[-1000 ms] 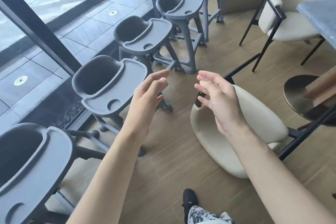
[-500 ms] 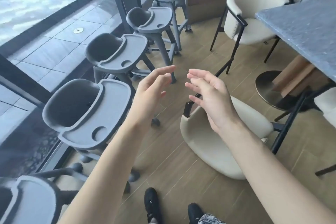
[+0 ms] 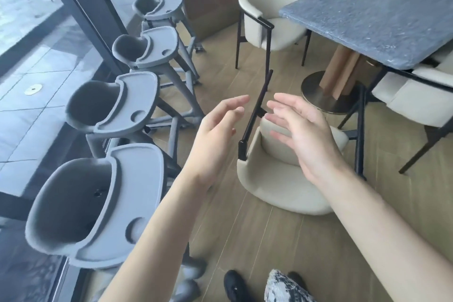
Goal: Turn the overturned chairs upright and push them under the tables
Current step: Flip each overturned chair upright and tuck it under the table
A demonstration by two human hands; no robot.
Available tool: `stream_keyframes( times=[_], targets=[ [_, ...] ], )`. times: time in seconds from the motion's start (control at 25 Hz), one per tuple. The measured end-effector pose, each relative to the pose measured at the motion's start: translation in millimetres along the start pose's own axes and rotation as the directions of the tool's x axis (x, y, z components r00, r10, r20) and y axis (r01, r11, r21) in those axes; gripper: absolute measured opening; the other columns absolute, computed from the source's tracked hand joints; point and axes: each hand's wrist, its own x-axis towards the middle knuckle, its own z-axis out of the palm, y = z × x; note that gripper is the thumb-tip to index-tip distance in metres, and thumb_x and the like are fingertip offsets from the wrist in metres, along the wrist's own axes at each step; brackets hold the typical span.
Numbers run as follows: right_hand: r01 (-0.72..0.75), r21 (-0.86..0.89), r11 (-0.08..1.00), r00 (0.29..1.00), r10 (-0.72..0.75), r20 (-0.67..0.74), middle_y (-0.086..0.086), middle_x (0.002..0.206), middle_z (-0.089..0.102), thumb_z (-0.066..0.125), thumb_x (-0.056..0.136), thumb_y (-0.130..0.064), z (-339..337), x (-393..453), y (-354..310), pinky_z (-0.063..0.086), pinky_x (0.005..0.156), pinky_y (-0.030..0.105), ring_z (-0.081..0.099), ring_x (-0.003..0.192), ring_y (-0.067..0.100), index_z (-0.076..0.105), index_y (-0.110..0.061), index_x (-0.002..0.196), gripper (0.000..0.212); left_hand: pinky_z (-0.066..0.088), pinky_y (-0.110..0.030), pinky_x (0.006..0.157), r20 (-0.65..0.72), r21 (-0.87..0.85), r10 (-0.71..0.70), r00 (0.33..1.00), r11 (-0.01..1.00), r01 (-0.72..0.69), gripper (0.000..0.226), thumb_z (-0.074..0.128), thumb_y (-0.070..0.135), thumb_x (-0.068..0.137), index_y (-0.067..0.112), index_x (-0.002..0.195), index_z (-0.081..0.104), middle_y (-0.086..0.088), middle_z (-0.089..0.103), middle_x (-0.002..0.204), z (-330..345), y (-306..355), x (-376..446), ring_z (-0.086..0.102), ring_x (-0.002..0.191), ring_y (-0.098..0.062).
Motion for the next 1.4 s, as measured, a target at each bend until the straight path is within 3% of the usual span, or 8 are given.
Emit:
stream_keyframes(
  times=[0.12, 0.24, 0.4, 0.56, 0.76, 0.88, 1.16, 1.4],
  targets=[
    [0.017, -0.013, 1.000, 0.997, -0.018, -0.075, -0.012, 0.116, 0.071, 0.054, 0.100, -0.019, -16, -2, -2, 0.053, 0.101, 0.038, 0.069, 0.108, 0.005, 0.063, -0.022, 0.128, 0.029, 0.047, -0.030, 0.107, 0.083, 0.006, -0.029, 0.996, 1.000, 0.029, 0.034, 0.050, 0.035, 0.097, 0.034, 0.123, 0.070, 0.022, 0.070, 0.121, 14, -5, 12, 0.065, 0.117, -0.007],
    [0.044, -0.029, 0.999, 0.985, -0.048, -0.164, -0.011, 0.117, 0.071, 0.054, 0.100, -0.018, -41, 1, -9, 0.052, 0.102, 0.039, 0.069, 0.108, 0.003, 0.064, -0.023, 0.127, 0.030, 0.051, -0.019, 0.093, 0.173, -0.011, -0.023, 0.985, 1.000, 0.025, 0.029, 0.050, 0.029, 0.103, 0.032, 0.124, 0.071, 0.021, 0.068, 0.113, 35, 0, 33, 0.065, 0.100, 0.000],
    [0.051, -0.042, 0.998, 0.964, -0.060, -0.258, -0.011, 0.116, 0.073, 0.053, 0.100, -0.018, -86, 8, -17, 0.052, 0.101, 0.039, 0.069, 0.107, 0.004, 0.065, -0.024, 0.125, 0.028, 0.045, -0.033, 0.109, 0.234, -0.013, -0.008, 0.972, 1.000, 0.011, 0.037, 0.050, 0.040, 0.092, 0.034, 0.122, 0.071, 0.018, 0.065, 0.135, 82, 6, 56, 0.056, 0.130, -0.002],
    [0.030, -0.022, 0.999, 0.952, -0.035, -0.303, -0.009, 0.118, 0.072, 0.052, 0.101, -0.017, -128, 18, -19, 0.052, 0.101, 0.040, 0.069, 0.108, 0.006, 0.066, -0.022, 0.125, 0.028, 0.040, -0.043, 0.116, 0.297, 0.020, -0.046, 0.954, 0.999, 0.042, 0.029, 0.051, 0.032, 0.102, 0.035, 0.124, 0.071, 0.010, 0.057, 0.146, 131, 4, 67, 0.049, 0.138, -0.007],
    [0.003, -0.034, 0.999, 0.959, -0.013, -0.282, -0.009, 0.117, 0.072, 0.052, 0.101, -0.016, -170, 43, -25, 0.051, 0.102, 0.043, 0.069, 0.108, 0.006, 0.065, -0.021, 0.125, 0.028, 0.040, -0.044, 0.117, 0.247, 0.032, -0.040, 0.968, 0.999, 0.033, 0.031, 0.051, 0.035, 0.101, 0.038, 0.127, 0.069, 0.016, 0.042, 0.158, 173, 6, 93, 0.046, 0.141, -0.007],
    [-0.011, -0.077, 0.997, 0.965, -0.009, -0.261, -0.010, 0.116, 0.072, 0.054, 0.100, -0.017, -189, 65, -18, 0.052, 0.101, 0.043, 0.069, 0.105, 0.004, 0.065, -0.022, 0.125, 0.028, 0.040, -0.040, 0.117, 0.212, 0.018, -0.054, 0.976, 0.998, 0.052, 0.037, 0.051, 0.040, 0.090, 0.043, 0.123, 0.070, 0.018, 0.044, 0.155, 190, -5, 107, 0.046, 0.140, -0.002],
    [-0.109, -0.028, 0.994, 0.946, 0.095, -0.310, -0.010, 0.118, 0.070, 0.055, 0.099, -0.018, -196, 99, 29, 0.052, 0.102, 0.042, 0.069, 0.107, 0.005, 0.062, -0.023, 0.129, 0.031, 0.039, -0.038, 0.117, 0.233, 0.003, -0.173, 0.957, 0.984, 0.177, 0.040, 0.056, 0.041, 0.087, 0.040, 0.124, 0.071, 0.016, 0.058, 0.145, 186, -58, 134, 0.050, 0.136, 0.000],
    [-0.162, 0.117, 0.980, 0.900, 0.196, -0.389, -0.006, 0.116, 0.072, 0.056, 0.099, -0.017, -180, 124, 97, 0.056, 0.096, 0.039, 0.072, 0.101, 0.005, 0.068, -0.025, 0.117, 0.023, 0.035, -0.039, 0.120, 0.235, 0.099, -0.214, 0.948, 0.976, 0.195, 0.040, 0.057, 0.040, 0.087, 0.037, 0.124, 0.071, 0.017, 0.066, 0.132, 170, -130, 169, 0.058, 0.122, 0.008]
  ],
)
